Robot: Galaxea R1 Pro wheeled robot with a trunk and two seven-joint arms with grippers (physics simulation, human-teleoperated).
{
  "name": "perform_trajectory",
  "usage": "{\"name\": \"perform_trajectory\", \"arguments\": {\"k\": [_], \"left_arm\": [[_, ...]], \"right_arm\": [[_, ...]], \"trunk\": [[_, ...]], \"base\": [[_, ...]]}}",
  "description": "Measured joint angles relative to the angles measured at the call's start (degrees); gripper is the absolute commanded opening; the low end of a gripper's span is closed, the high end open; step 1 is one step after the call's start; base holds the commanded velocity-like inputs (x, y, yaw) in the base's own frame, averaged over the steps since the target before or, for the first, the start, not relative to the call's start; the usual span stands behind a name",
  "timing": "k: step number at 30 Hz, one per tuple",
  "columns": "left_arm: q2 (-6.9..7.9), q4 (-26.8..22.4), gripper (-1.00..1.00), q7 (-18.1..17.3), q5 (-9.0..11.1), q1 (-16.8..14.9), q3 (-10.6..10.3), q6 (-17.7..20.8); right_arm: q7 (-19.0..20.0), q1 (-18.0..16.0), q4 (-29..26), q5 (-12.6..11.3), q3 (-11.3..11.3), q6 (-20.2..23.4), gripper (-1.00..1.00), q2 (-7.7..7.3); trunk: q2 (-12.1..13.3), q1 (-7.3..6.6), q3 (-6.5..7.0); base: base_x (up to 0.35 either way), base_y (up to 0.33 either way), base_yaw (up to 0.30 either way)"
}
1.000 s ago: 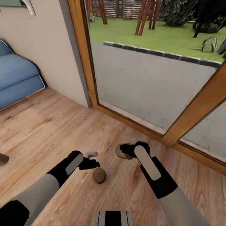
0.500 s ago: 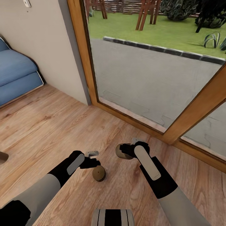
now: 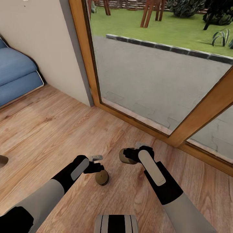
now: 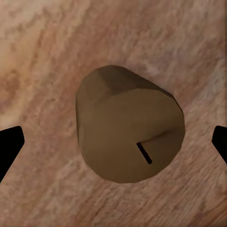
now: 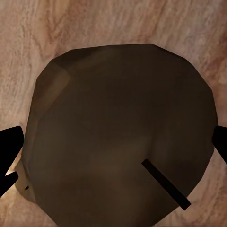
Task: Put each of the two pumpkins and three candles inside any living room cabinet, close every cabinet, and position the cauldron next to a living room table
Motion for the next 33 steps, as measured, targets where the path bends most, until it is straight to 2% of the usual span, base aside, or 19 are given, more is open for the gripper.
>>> {"name": "perform_trajectory", "arguments": {"k": [5, 15, 19, 25, 30, 33], "left_arm": [[-0.03, -0.2, 1.0, 0.0, 0.0, 0.0, 0.0, -0.1], [-1.13, -0.2, 1.0, 0.0, 0.0, 0.0, 0.0, -2.5], [-1.21, -0.2, 1.0, 0.0, 0.0, 0.0, 0.0, -3.4], [-1.24, 0.0, 1.0, 0.0, 0.0, 0.0, 0.0, -3.7], [-1.25, 0.2, 1.0, 0.0, -0.1, 0.0, 0.0, -3.7], [-1.25, 0.2, 1.0, 0.0, -0.1, 0.0, 0.0, -3.7]], "right_arm": [[0.0, 0.0, 0.0, 0.0, 0.0, 0.1, -1.0, 0.03], [0.0, 0.0, 0.0, 0.0, 0.0, 0.0, -1.0, 0.03], [0.0, 0.0, 0.0, 0.0, 0.0, 0.1, -1.0, 0.03], [0.0, 0.0, 0.0, 0.0, 0.0, 0.0, -1.0, 0.04], [0.0, 0.0, 0.0, 0.0, 0.1, 0.1, -1.0, 0.03], [0.0, 0.0, 0.0, 0.0, 0.1, 0.0, -1.0, 0.04]], "trunk": [[-0.1, 0.13, -1.1], [-0.1, 0.13, -1.11], [-0.1, 0.24, -1.99], [-0.1, 0.23, -2.0], [-0.2, 0.37, -3.1], [-0.2, 0.36, -3.1]], "base": [[0.0, 0.0, 0.0], [0.0, 0.0, 0.0], [0.0, 0.0, 0.0], [0.0, 0.0, 0.0], [0.0, 0.0, 0.0], [0.0, 0.0, 0.0]]}}
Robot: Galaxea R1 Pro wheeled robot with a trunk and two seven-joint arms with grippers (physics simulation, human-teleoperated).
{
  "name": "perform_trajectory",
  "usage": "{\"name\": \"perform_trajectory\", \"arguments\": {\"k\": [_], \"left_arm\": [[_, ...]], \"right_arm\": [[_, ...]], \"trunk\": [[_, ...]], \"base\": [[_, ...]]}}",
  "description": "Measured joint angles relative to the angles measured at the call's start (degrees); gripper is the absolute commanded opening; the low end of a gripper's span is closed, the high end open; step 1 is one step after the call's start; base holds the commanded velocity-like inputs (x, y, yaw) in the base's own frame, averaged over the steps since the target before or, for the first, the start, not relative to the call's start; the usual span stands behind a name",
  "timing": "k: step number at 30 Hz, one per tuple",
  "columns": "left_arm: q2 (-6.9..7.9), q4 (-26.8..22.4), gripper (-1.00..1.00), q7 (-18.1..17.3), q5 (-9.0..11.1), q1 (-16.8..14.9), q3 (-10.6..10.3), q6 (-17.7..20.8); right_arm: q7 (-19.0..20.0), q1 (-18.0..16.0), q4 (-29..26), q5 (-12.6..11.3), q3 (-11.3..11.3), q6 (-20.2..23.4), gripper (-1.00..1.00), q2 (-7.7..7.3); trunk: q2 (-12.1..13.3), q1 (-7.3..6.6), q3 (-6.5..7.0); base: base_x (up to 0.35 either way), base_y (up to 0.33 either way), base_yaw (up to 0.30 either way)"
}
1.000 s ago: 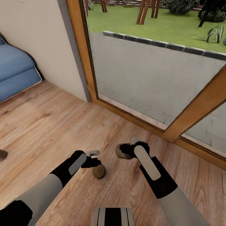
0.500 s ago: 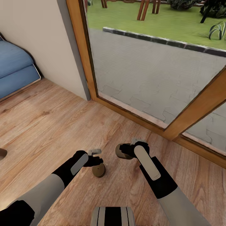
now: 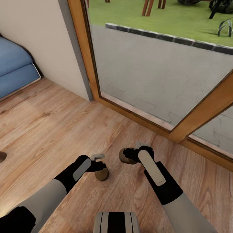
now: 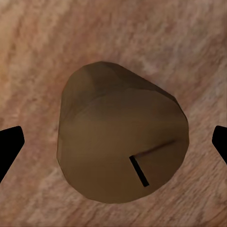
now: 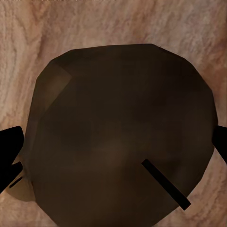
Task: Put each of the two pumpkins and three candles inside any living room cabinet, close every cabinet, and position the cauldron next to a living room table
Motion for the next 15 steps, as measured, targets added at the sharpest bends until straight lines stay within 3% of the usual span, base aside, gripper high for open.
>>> {"name": "perform_trajectory", "arguments": {"k": [8, 15], "left_arm": [[0.0, -0.2, 1.0, 0.0, 0.0, 0.0, 0.0, -0.1], [-0.05, -0.3, 1.0, 0.0, 0.0, 0.0, 0.0, -0.1]], "right_arm": [[0.0, 0.0, -0.8, 0.1, 0.0, -0.3, -1.0, -0.08], [-0.4, 3.9, -9.5, 1.1, 0.1, -0.4, -1.0, -0.35]], "trunk": [[0.0, 0.0, 0.0], [0.0, 0.0, 0.0]], "base": [[0.0, 0.0, 0.0], [0.0, 0.0, 0.0]]}}
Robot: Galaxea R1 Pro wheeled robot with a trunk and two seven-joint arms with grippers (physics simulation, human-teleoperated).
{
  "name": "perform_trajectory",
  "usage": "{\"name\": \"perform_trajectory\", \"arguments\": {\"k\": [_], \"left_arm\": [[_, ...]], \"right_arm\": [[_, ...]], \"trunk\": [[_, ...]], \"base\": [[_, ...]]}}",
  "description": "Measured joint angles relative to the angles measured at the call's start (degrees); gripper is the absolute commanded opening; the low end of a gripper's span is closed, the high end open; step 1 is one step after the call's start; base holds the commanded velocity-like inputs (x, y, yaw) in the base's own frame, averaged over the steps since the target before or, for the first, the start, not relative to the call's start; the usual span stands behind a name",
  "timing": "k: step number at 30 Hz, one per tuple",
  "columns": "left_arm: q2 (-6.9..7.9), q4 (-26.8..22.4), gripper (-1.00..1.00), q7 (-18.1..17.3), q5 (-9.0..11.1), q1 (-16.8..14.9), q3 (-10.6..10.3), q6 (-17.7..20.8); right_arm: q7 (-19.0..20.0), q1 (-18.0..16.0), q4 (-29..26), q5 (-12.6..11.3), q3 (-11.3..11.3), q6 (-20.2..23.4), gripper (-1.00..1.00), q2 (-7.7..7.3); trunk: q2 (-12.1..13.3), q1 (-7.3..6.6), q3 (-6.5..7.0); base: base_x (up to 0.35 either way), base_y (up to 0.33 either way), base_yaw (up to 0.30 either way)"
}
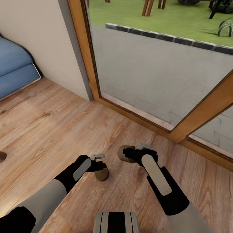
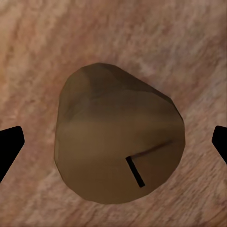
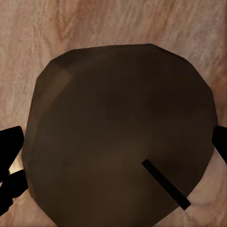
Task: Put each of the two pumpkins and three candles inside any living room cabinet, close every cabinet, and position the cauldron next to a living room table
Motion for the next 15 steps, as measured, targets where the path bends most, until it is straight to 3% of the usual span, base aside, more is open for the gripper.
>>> {"name": "perform_trajectory", "arguments": {"k": [6, 15], "left_arm": [[-0.03, -0.1, 1.0, 0.0, 0.0, 0.0, 0.0, 0.0], [-0.04, -0.3, 1.0, 0.0, 0.0, 0.0, 0.0, -0.1]], "right_arm": [[0.1, 1.1, -1.7, 1.4, 0.1, 0.0, -1.0, 0.07], [0.1, 1.2, -1.9, 1.6, 0.1, -0.1, -1.0, 0.02]], "trunk": [[0.0, 0.11, -0.88], [-0.1, 0.1, -0.89]], "base": [[0.0, 0.0, 0.0], [0.0, 0.0, 0.0]]}}
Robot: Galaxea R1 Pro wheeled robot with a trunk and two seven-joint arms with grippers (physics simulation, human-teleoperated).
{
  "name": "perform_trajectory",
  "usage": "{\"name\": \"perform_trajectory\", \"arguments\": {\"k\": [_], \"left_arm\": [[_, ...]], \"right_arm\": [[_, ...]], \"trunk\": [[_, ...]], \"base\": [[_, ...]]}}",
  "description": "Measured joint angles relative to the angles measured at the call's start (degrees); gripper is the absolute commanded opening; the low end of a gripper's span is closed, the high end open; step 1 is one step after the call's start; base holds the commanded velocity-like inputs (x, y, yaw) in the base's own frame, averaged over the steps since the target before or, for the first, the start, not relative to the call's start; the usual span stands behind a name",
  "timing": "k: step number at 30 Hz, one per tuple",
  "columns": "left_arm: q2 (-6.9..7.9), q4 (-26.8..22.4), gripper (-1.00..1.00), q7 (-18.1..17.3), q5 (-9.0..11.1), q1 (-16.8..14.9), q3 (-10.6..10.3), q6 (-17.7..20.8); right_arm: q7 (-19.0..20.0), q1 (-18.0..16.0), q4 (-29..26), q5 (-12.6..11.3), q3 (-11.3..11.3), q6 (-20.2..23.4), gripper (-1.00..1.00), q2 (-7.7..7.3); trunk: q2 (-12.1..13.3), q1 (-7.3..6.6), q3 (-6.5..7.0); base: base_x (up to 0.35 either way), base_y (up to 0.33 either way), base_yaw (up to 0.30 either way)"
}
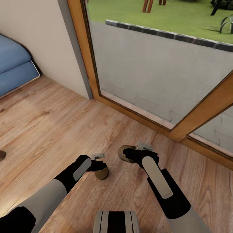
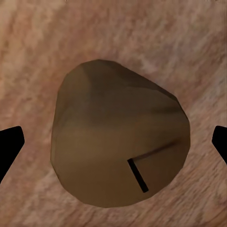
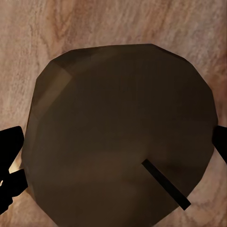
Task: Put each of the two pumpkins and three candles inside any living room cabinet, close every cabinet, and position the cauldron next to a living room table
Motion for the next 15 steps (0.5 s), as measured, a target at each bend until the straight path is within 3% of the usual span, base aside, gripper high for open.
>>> {"name": "perform_trajectory", "arguments": {"k": [3, 15], "left_arm": [[0.0, 0.0, 1.0, -0.1, 0.0, 0.0, 0.0, -1.1], [-0.29, 0.0, 1.0, -0.2, 0.0, 0.0, -0.1, -2.2]], "right_arm": [[0.0, 0.0, 0.0, 0.0, 0.0, 0.1, -1.0, -0.02], [0.0, 0.0, 0.0, 0.0, 0.0, 0.0, -1.0, -0.03]], "trunk": [[0.0, 0.08, -0.66], [0.0, 0.08, -0.66]], "base": [[0.0, 0.0, 0.0], [0.0, 0.0, 0.0]]}}
